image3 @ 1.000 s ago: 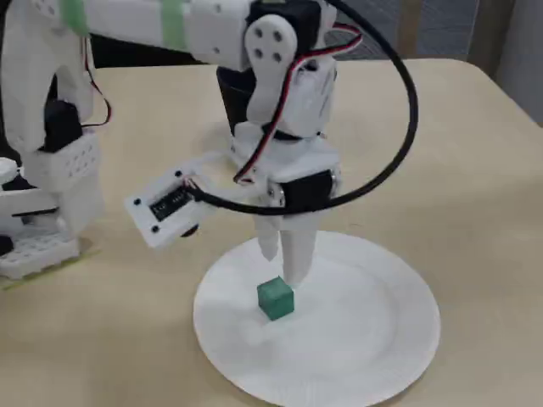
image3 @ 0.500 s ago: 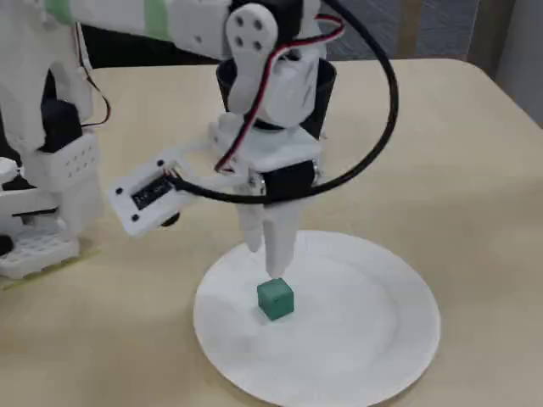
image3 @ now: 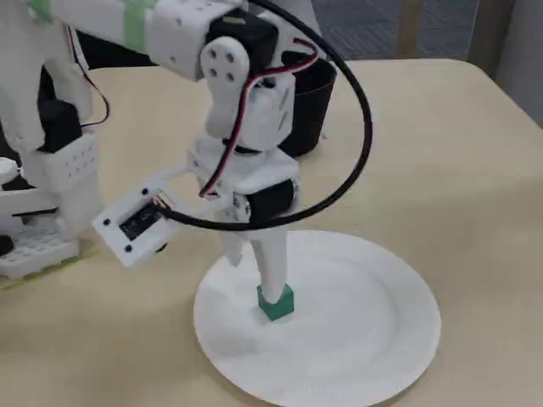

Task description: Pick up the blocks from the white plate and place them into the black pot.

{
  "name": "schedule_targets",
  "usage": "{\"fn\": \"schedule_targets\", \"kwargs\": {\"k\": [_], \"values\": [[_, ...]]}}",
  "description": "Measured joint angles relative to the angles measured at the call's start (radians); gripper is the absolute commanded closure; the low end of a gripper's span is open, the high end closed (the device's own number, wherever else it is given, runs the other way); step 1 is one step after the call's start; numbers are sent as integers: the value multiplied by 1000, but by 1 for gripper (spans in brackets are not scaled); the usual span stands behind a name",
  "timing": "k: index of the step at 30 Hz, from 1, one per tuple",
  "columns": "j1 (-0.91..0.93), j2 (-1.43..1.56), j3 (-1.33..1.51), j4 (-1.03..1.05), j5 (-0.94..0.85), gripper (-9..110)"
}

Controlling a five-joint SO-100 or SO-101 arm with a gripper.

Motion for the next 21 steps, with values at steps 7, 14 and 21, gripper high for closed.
{"fn": "schedule_targets", "kwargs": {"k": [7,14,21], "values": [[-3,0,5,-52,-78,73],[-32,-44,20,-66,-97,74],[-29,-86,20,-103,-110,75]]}}
